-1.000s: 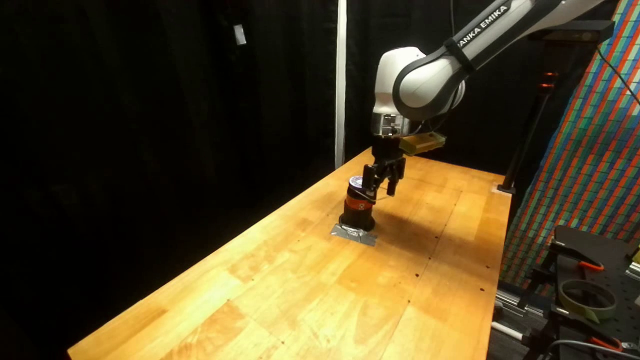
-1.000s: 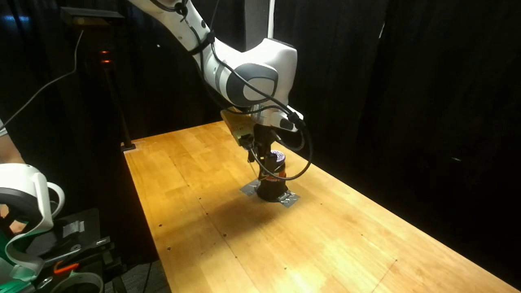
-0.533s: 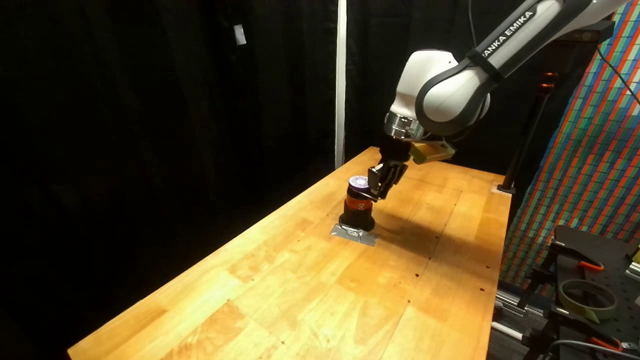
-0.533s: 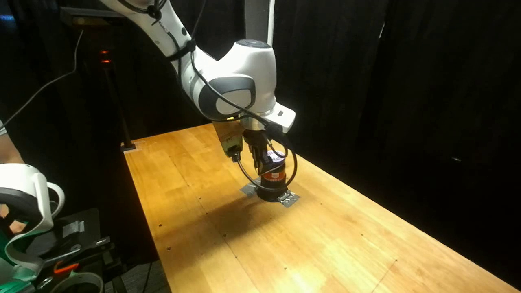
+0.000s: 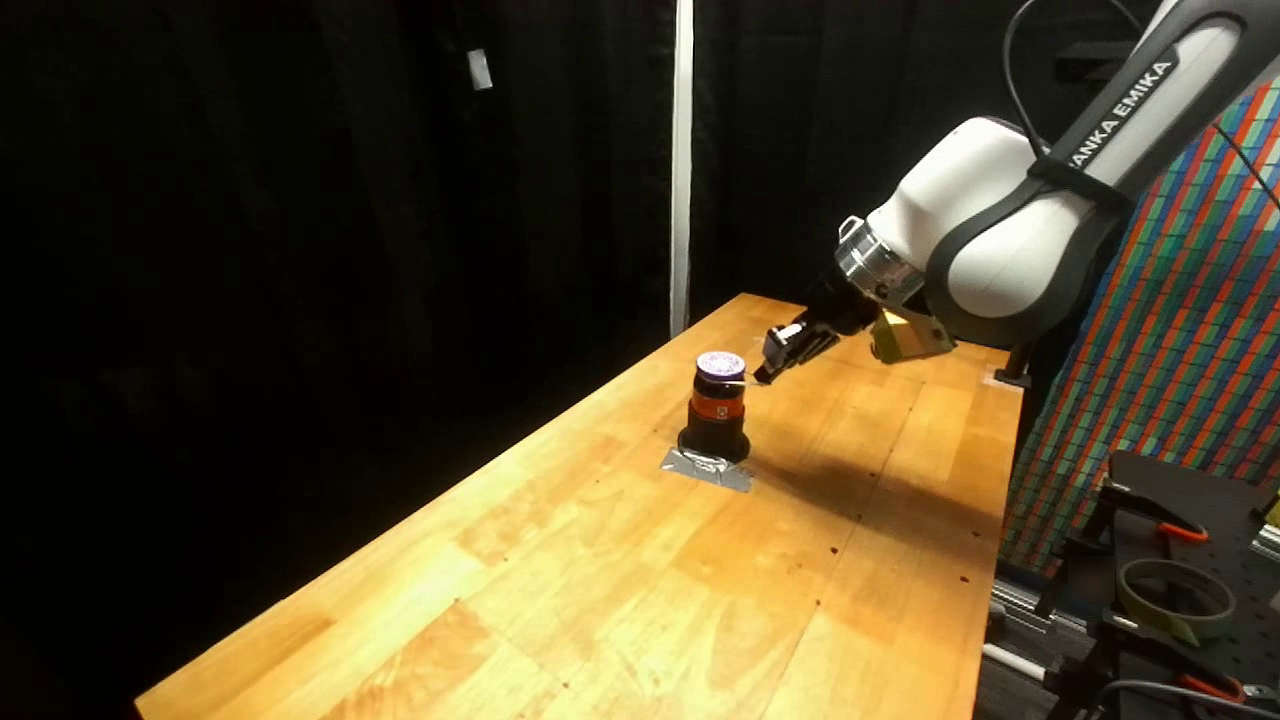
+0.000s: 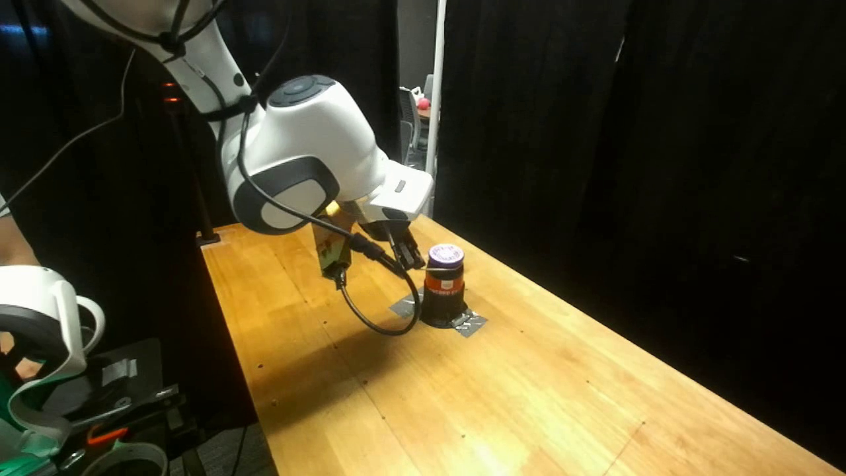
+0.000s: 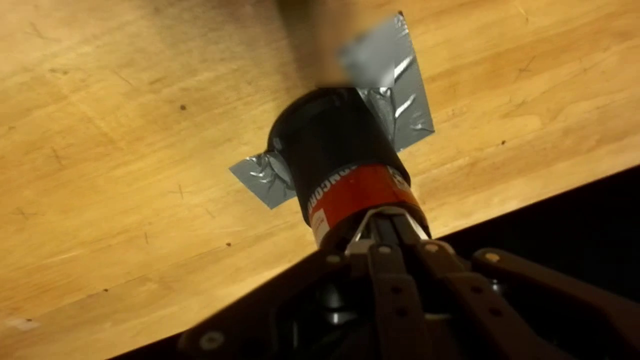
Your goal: Put the elastic around the bottle
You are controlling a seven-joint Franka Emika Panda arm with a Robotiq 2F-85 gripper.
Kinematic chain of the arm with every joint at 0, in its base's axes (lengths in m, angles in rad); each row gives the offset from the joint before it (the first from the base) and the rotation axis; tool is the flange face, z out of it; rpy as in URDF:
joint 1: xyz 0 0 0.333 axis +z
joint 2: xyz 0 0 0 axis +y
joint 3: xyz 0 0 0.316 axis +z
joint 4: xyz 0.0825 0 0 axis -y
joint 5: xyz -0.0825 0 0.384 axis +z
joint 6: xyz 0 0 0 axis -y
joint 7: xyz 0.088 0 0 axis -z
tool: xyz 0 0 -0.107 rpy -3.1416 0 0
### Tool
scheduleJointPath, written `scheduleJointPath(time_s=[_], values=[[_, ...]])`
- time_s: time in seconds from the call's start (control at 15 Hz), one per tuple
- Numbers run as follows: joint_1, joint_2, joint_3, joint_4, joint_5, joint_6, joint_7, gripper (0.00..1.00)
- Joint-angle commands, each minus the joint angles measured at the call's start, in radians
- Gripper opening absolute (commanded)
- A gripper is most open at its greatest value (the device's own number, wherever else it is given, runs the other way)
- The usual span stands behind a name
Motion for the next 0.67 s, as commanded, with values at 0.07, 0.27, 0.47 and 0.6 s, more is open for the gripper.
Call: scheduleJointPath(time_s=[0.07,0.27,0.47,0.6], values=[[-0.156,0.052,0.184,-0.081,-0.095,0.356,0.1,0.08],[-0.181,0.106,0.176,-0.109,-0.169,0.542,0.118,0.07],[-0.15,0.114,0.091,-0.128,-0.272,0.513,0.251,0.33],[-0.108,0.12,0.056,-0.117,-0.251,0.508,0.226,0.22]])
